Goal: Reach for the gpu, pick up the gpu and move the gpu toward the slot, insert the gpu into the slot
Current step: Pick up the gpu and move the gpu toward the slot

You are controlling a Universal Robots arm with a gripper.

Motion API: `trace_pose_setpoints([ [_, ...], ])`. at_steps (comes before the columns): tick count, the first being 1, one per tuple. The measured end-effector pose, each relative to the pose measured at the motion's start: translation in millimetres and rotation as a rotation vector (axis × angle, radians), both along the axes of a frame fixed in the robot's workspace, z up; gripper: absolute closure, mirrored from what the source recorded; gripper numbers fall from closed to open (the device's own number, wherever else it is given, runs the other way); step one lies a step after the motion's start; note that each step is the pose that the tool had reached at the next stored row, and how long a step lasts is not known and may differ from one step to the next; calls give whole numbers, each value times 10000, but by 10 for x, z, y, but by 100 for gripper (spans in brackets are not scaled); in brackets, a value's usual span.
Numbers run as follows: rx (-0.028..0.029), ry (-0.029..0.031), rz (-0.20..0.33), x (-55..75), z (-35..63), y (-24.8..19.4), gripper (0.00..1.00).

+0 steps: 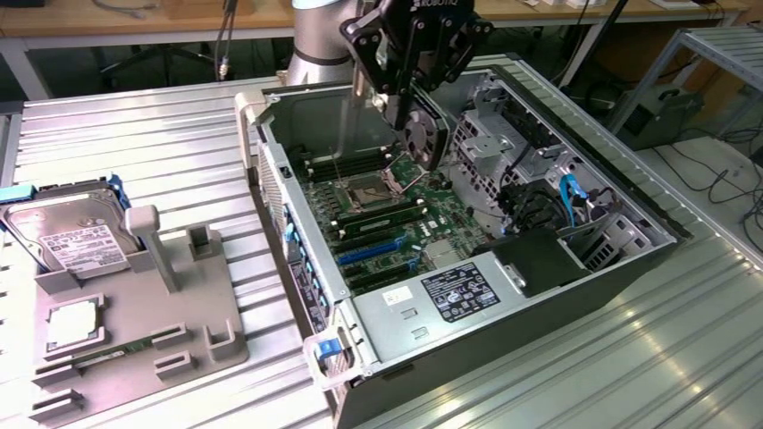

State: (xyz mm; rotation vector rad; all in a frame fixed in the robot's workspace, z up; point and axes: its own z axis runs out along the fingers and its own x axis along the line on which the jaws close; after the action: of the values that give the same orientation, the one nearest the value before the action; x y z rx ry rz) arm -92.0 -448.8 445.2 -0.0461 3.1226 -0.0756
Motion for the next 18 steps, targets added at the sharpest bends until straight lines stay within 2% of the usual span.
trace_pose_setpoints([
  [9, 0, 1, 0, 68, -15, 23, 72],
  [16, 2, 11, -1, 182, -29, 51, 72],
  [17, 25, 28, -1, 206, -33, 51, 72],
  [18, 73, 46, -1, 228, -34, 51, 72],
])
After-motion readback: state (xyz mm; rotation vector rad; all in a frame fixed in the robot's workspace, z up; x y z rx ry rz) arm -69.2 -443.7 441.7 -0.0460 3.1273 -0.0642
